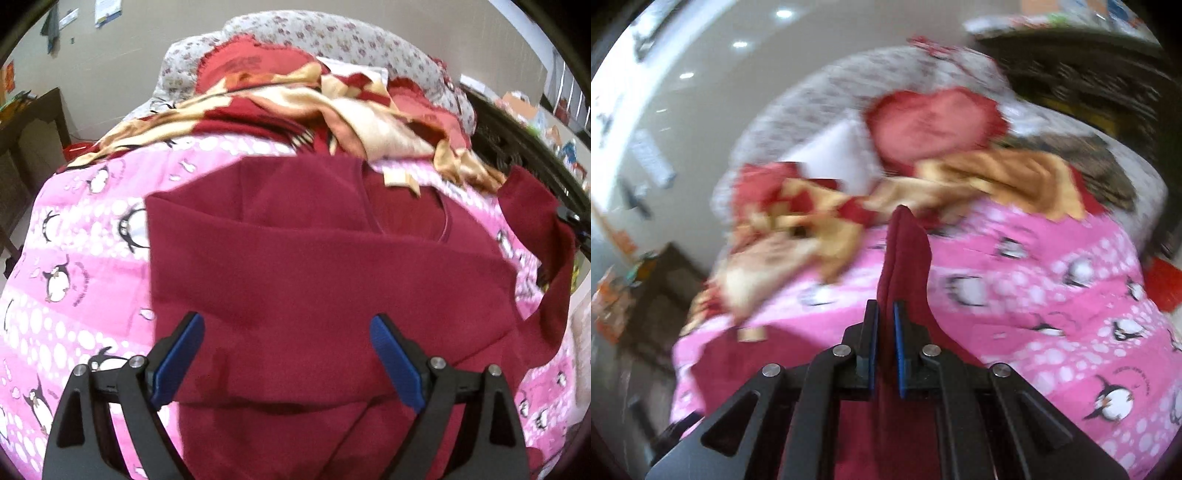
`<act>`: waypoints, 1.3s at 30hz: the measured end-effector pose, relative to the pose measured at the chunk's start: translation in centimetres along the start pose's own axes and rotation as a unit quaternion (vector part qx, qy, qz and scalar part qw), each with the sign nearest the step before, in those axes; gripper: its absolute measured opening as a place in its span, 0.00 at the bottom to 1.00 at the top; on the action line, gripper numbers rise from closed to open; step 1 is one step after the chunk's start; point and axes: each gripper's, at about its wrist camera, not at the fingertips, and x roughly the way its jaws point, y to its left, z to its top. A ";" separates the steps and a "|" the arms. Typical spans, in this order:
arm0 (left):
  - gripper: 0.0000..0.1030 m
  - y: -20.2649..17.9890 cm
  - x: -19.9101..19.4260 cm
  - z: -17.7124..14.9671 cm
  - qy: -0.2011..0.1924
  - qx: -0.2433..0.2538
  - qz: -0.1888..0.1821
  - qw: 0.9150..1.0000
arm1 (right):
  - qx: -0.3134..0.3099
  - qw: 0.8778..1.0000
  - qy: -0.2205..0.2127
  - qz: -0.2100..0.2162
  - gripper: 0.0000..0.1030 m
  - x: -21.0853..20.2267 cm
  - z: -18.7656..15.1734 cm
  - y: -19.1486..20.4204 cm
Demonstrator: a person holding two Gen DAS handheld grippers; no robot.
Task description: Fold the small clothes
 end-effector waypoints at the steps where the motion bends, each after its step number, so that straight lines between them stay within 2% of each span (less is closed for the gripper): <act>1: 0.91 0.4 -0.3 0.2 -0.002 -0.007 -0.002 1.000 | -0.023 0.999 -0.003 0.025 0.19 -1.0 -0.4 2.1; 5: 0.91 2.1 -1.8 0.5 -0.017 -0.039 -0.005 0.999 | -0.098 0.989 0.003 0.114 0.19 -2.2 -3.2 9.2; 8: 0.91 3.1 -2.2 0.5 -0.019 -0.056 -0.009 0.998 | -0.159 0.973 0.051 0.157 0.19 -0.5 -7.5 13.8; 11: 0.91 4.1 -2.2 0.2 -0.012 -0.075 -0.016 0.997 | -0.203 0.959 0.120 0.156 0.25 3.2 -12.1 16.2; 13: 0.91 4.2 -2.2 0.2 -0.009 -0.079 -0.020 0.997 | -0.206 0.949 0.194 0.135 0.31 6.3 -14.6 16.4; 14: 0.91 4.1 -2.3 0.2 -0.010 -0.076 -0.023 0.997 | -0.200 0.949 0.210 0.125 0.31 6.9 -15.3 16.2; 19: 0.91 2.4 -1.4 0.9 -0.010 -0.052 -0.030 0.998 | -0.170 0.966 0.155 0.122 0.51 4.0 -14.2 14.3; 21: 0.91 1.1 -0.5 1.3 -0.008 -0.041 -0.038 0.998 | -0.157 0.970 0.137 0.121 0.54 2.8 -13.4 13.3; 25: 0.91 -1.9 2.4 1.6 0.016 -0.012 -0.047 0.999 | -0.144 0.979 0.118 0.086 0.55 0.6 -12.6 10.5; 27: 0.81 -3.2 3.5 1.5 0.024 0.004 -0.052 0.998 | -0.130 0.983 0.110 0.070 0.55 -0.3 -12.1 9.1; 29: 0.35 -4.4 4.0 1.6 0.029 0.017 -0.064 0.997 | -0.114 0.987 0.101 0.052 0.55 -1.4 -12.0 7.3; 32: 0.14 -5.9 3.5 2.2 0.021 0.038 -0.076 0.996 | -0.081 0.992 0.090 0.025 0.55 -2.3 -11.5 4.6; 34: 0.14 -5.9 2.6 2.9 0.013 0.042 -0.088 0.995 | -0.055 0.994 0.090 0.005 0.55 -2.5 -11.0 2.4; 36: 0.13 -4.8 0.5 4.0 -0.014 0.032 -0.093 0.995 | -0.042 0.995 0.094 -0.008 0.55 -2.1 -10.9 1.5; 39: 0.13 -1.8 -2.4 5.0 -0.050 -0.006 -0.096 0.994 | -0.033 0.995 0.095 -0.008 0.55 -1.7 -11.0 1.0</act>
